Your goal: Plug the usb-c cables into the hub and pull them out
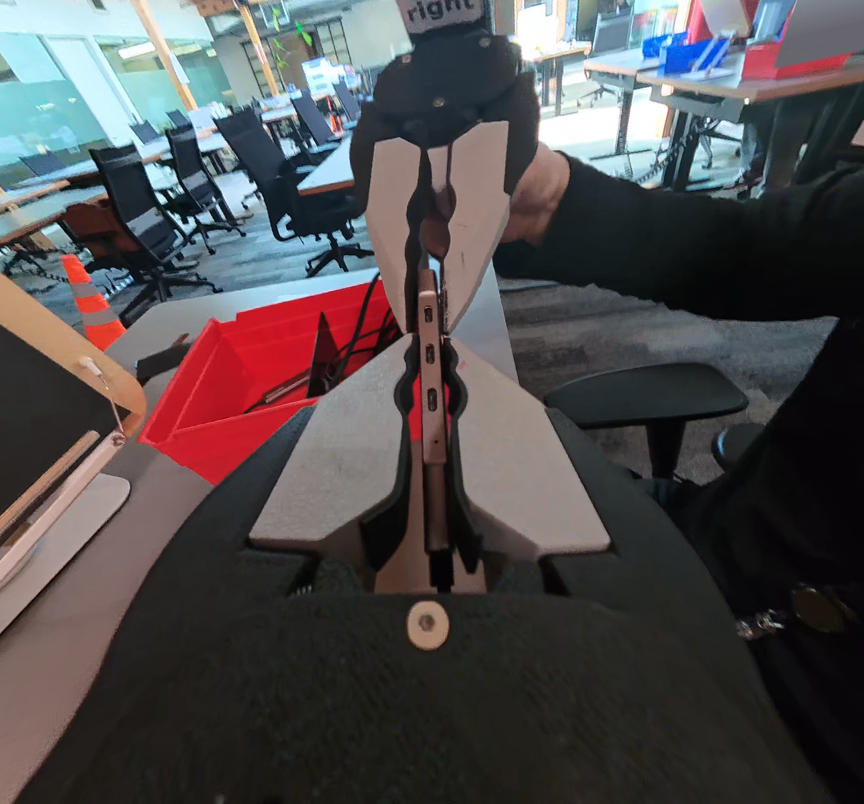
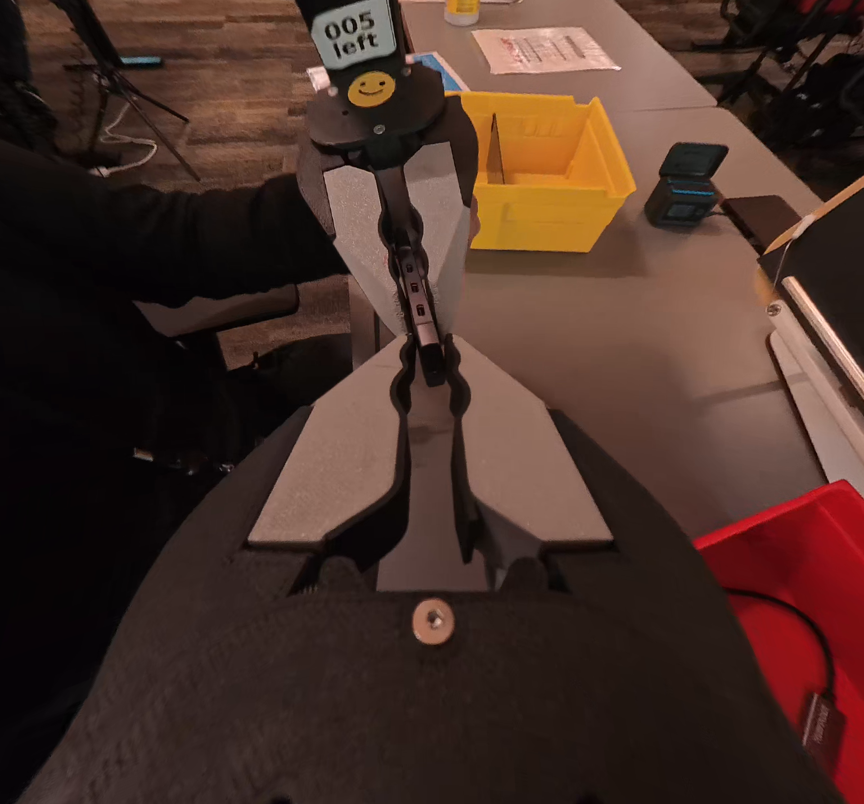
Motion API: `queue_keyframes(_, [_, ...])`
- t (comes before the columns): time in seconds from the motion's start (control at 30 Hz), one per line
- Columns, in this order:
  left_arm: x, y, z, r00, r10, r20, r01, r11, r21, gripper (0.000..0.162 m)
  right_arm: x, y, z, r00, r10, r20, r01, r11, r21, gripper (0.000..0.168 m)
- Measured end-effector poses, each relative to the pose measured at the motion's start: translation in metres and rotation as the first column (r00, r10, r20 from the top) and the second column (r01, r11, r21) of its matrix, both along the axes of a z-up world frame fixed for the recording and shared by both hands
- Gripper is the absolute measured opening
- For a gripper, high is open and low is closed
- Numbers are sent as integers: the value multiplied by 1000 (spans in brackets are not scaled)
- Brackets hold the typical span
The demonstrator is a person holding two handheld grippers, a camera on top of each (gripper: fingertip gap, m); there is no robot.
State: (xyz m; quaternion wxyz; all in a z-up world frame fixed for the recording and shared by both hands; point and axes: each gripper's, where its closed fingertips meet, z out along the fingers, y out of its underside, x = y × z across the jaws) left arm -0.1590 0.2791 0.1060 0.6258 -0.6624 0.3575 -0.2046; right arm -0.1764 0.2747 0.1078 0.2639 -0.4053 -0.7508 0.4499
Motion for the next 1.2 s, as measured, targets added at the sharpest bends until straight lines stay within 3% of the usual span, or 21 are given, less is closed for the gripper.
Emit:
queue_keyframes(0.1, [-8,-5,15,999,32,16,-33,996,78,11,-1,-3,12,999,41,20,-40,999,-36,6])
queue_keyframes(0.17, [-19,-19,33,998,36,56,-47,978,205,0,1,1,14,997,57,56,-53,996,-73,6])
queue_keyframes(0.27, [-57,-44,69,956,43,289,-138,939,314,0,0,25,24,1000,-8,7,8,995,-95,6])
queue_keyframes(0.4, [-117,-43,46,917,347,198,-388,894,225,0,4,70,67,979,-156,-134,141,983,-119,6])
queue_keyframes(0.53, [-136,-61,18,890,440,117,-453,882,133,0,19,146,108,893,-376,-248,385,923,-12,6])
queue_keyframes(0.6, [-148,-72,3,856,511,72,-516,852,91,0,27,186,115,824,-487,-288,529,844,87,6])
queue_keyframes(0.67, [-157,-85,-17,836,547,36,-548,837,-7,0,31,219,103,777,-561,-285,620,760,195,6])
queue_keyframes(0.7, [-158,-93,-27,836,548,21,-546,836,-58,10,29,229,89,772,-581,-257,633,742,222,6])
queue_keyframes(0.8, [-175,-112,-54,779,626,-37,-624,767,-149,46,16,255,15,752,-654,-81,645,705,295,8])
queue_keyframes(0.87, [-191,-125,-68,714,694,-97,-699,697,-161,56,11,272,-36,701,-712,43,665,674,322,11])
queue_keyframes(0.93, [-201,-136,-83,677,722,-141,-734,651,-193,61,13,283,-65,647,-752,123,688,646,330,20])
queue_keyframes(1.0, [-210,-146,-102,634,750,-189,-771,595,-226,66,21,286,-62,607,-787,108,730,606,316,27])
queue_keyframes(1.07, [-225,-155,-123,560,788,-257,-827,511,-235,70,29,271,-40,618,-784,56,754,612,238,38])
queue_keyframes(1.2, [-229,-152,-146,506,827,-243,-858,455,-240,70,47,195,-9,746,-666,25,665,746,32,58])
